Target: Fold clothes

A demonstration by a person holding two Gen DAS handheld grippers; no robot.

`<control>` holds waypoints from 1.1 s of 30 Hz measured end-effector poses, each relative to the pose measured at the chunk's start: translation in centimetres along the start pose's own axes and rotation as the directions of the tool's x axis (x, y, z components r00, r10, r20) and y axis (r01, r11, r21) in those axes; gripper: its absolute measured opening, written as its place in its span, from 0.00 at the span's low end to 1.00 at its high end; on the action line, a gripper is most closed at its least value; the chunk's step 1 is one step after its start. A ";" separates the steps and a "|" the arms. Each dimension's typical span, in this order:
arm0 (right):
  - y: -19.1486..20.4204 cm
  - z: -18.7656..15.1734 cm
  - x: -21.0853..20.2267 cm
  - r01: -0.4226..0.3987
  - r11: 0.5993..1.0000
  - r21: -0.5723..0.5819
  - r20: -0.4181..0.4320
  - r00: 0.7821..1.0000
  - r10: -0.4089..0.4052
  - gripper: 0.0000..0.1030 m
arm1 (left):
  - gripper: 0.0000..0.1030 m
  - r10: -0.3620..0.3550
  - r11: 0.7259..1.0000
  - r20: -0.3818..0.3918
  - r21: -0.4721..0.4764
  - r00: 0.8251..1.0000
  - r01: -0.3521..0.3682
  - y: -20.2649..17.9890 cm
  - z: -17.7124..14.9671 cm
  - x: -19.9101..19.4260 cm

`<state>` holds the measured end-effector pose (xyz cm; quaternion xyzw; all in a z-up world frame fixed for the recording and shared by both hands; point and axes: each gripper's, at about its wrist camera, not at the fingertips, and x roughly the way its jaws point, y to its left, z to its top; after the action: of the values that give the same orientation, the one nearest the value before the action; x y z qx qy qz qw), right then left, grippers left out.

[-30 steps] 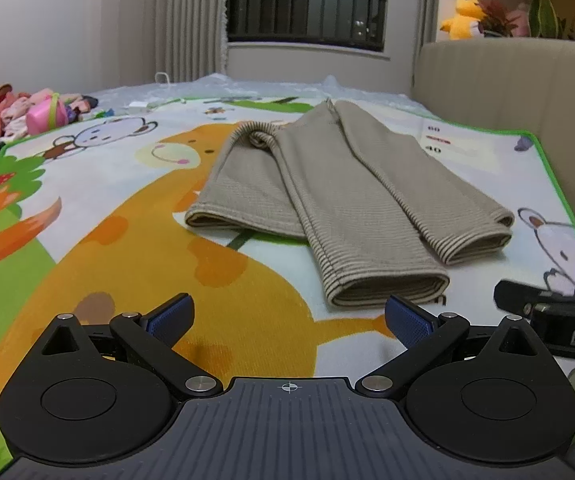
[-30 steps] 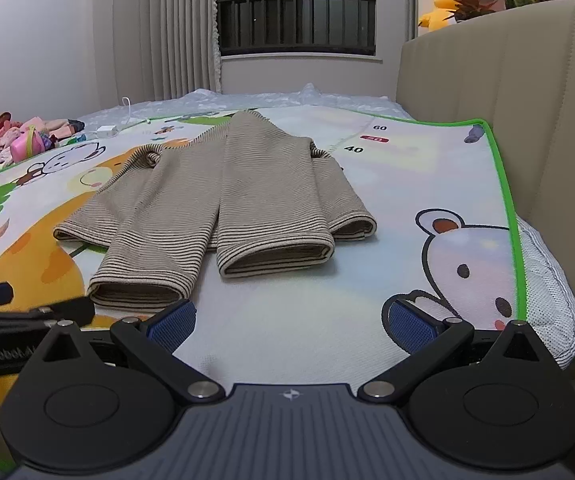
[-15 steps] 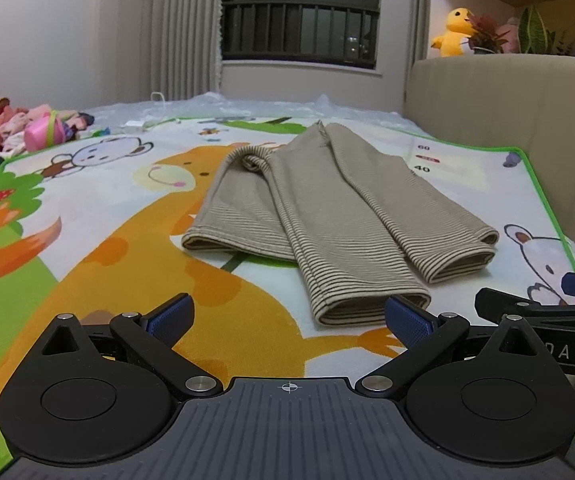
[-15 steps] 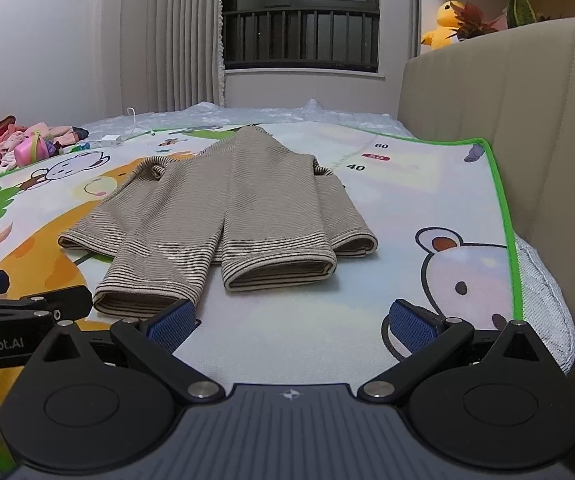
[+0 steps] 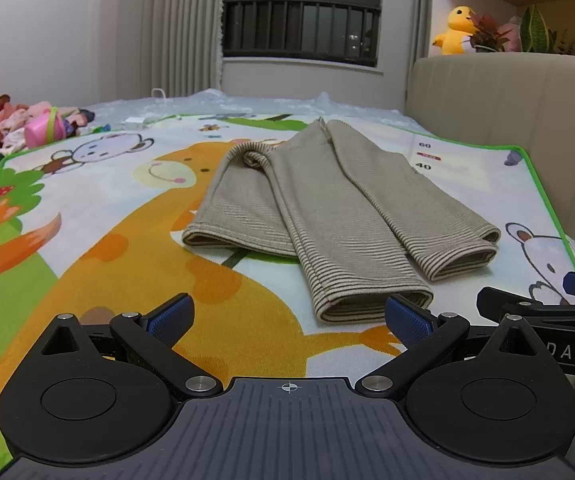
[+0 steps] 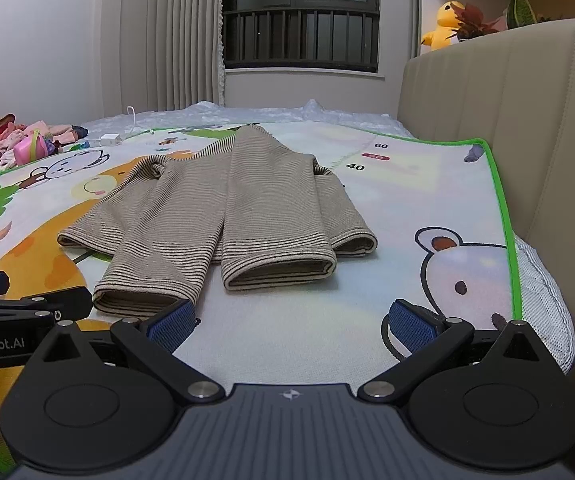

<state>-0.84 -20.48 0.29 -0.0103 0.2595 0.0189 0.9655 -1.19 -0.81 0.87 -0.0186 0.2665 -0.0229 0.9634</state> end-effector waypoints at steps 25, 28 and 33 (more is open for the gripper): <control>0.0 -0.2 0.4 0.009 1.000 0.004 -0.012 1.000 -0.009 1.00 | 1.00 -0.013 1.000 -0.018 0.004 1.000 0.013 -0.1 -0.1 0.5; -0.2 -0.3 0.7 0.010 1.000 0.009 -0.020 1.000 -0.009 1.00 | 1.00 -0.020 1.000 -0.028 0.004 0.999 0.020 -0.1 -0.1 0.9; -0.7 -0.4 1.2 0.005 1.000 0.029 -0.016 1.000 -0.005 1.00 | 1.00 -0.056 0.998 -0.047 -0.014 0.997 0.056 0.3 0.1 1.7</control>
<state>0.02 -21.20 -0.65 0.0030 0.2673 0.0126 0.9635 0.39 -0.59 0.08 -0.0316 0.2886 -0.0487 0.9557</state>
